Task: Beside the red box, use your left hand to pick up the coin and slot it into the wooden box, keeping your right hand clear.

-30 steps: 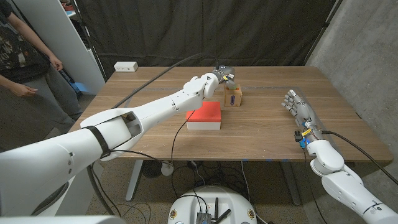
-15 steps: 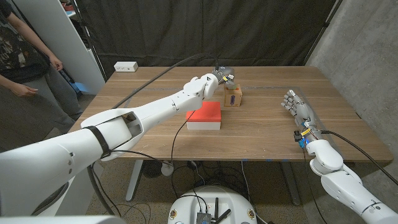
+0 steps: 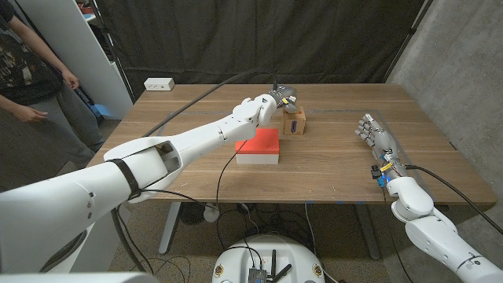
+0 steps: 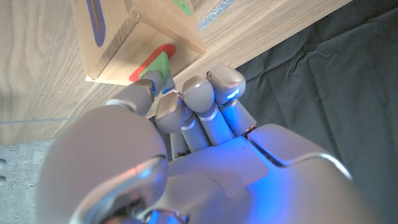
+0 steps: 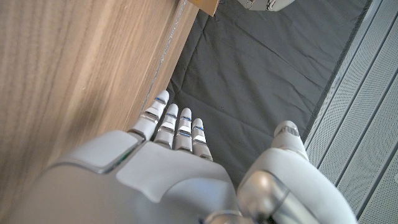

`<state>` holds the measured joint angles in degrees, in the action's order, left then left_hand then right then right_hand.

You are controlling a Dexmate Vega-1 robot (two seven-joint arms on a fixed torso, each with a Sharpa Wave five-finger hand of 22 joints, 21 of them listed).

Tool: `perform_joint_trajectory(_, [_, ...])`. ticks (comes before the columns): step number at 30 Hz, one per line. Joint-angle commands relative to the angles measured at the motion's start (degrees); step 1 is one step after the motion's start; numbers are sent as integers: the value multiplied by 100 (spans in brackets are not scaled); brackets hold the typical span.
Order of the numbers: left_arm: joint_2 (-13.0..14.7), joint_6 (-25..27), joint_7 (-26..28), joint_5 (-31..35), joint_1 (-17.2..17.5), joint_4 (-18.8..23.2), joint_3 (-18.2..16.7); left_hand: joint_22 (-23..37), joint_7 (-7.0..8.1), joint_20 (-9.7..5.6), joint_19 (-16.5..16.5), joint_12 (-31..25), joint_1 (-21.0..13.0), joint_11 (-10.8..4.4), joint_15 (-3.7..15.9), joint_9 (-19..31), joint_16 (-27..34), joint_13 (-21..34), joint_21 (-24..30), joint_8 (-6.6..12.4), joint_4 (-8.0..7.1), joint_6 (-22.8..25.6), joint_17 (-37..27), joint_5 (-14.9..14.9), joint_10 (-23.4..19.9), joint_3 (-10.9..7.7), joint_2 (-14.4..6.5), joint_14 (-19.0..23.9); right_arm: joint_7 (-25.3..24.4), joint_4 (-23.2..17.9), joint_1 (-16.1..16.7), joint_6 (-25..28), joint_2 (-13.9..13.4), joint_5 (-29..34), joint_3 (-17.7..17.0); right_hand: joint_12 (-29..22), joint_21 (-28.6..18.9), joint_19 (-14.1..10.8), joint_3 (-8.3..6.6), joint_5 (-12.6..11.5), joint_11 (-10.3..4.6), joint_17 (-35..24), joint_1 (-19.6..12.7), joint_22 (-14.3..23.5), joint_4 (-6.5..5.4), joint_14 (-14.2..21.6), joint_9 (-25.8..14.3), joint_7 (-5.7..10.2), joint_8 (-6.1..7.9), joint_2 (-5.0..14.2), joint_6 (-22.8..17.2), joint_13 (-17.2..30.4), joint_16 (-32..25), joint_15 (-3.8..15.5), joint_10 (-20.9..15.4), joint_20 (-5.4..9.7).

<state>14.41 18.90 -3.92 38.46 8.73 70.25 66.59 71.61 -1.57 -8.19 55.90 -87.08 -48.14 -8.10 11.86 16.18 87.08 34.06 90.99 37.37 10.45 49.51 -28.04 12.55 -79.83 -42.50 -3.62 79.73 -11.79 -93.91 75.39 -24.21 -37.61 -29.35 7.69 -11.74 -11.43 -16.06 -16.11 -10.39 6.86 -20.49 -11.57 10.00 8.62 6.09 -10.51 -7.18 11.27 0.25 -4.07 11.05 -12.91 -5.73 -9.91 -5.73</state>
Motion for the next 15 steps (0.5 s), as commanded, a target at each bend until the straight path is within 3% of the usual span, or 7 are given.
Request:
perform_joint_trajectory(1, [-60, -14, -73, 64, -60, -117, 107, 15, 4, -360, -21, -22, -63, -7, 11, 15, 4, 28, 32, -12, -5, 586, -16, 32, 26, -2, 6, -16, -7, 22, -12, -18, 14, -14, 11, 23, 4, -33, -16, 17, 3, -9, -94, 13, -20, 43, -19, -195, 2, 0, -44, 26, -28, 14, -47, 16])
perform_joint_trajectory(9, [-100, -32, -102, 39, -74, -209, 132, 14, 7, -361, -31, -3, -89, 3, 11, -39, 16, 11, 35, -68, 4, 584, -43, 36, 38, -1, 24, -16, 6, 46, -31, -16, 11, -21, 22, 24, 4, -35, -15, 17, 1, -9, -96, 13, -20, 42, -19, -194, 2, 0, -42, 26, -28, 3, -46, 15])
perform_joint_trajectory(12, [-95, -30, -96, 26, -72, -209, 125, 9, 60, -364, -36, 7, -105, 0, 10, -71, 0, -6, 25, -161, 12, 444, 10, 40, 33, 13, 48, -16, 11, 51, -41, -11, 10, -24, 29, 25, 2, -39, -15, 17, -1, -9, -96, 13, -20, 42, -19, -193, 5, 0, -49, 26, -28, -1, -43, 16])
perform_joint_trajectory(15, [-77, -45, -95, 6, -73, -187, 109, 6, 22, -360, -24, 8, -66, -42, 13, -122, 18, -4, 22, -344, -7, 177, 30, 47, 39, 50, 103, -24, 12, 62, -52, -22, 8, -7, 36, 23, 3, -36, -15, 17, -5, -9, -97, 13, -19, 39, -19, -191, 6, -1, -52, 26, -27, -1, -47, 12])
